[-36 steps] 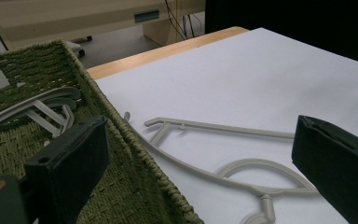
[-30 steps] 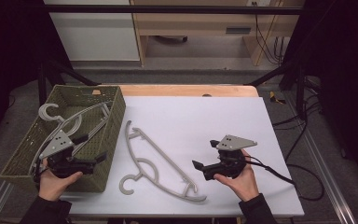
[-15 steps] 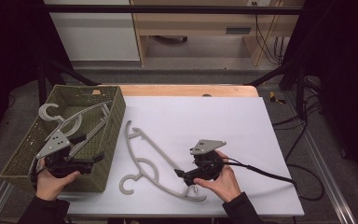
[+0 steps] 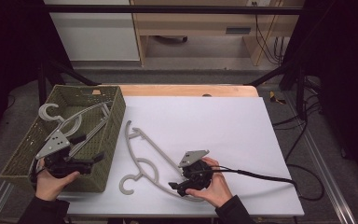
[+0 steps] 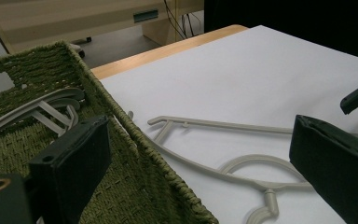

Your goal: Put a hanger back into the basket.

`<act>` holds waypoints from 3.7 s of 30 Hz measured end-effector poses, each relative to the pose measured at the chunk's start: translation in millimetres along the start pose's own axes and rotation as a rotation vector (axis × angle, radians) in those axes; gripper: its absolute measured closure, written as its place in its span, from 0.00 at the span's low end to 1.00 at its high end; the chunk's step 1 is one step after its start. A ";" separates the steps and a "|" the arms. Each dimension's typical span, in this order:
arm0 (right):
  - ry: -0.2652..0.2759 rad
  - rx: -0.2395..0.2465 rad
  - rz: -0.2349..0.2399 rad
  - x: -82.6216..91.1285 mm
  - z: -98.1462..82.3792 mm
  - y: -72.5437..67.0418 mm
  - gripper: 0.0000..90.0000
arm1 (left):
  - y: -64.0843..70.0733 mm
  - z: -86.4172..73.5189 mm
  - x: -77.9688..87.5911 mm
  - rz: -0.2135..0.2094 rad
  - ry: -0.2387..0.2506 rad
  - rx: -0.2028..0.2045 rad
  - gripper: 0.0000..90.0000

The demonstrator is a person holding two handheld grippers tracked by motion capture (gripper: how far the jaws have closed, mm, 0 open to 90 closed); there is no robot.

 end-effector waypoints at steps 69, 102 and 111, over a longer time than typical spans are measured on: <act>-0.332 0.141 0.068 -15.2 -58.5 18.4 0.90 | 17.8 -5.2 -14.4 -0.052 -0.050 -0.049 0.07; -0.082 0.068 0.246 48.0 -10.6 22.1 0.93 | 31.6 3.6 -10.7 -0.082 -0.063 -0.144 0.06; -0.085 0.108 0.309 63.5 -12.4 16.4 0.93 | 51.4 6.8 -22.8 -0.108 -0.136 -0.269 0.05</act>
Point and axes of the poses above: each handheld gripper's, and its own axes: x roughly backward along the jaws, z roughly out of its top, y roughly to its right, the point moved 10 cm from there along -x, roughly forward along the jaws, and after that the axes turned 5 degrees about -z, right-handed, at the moved point
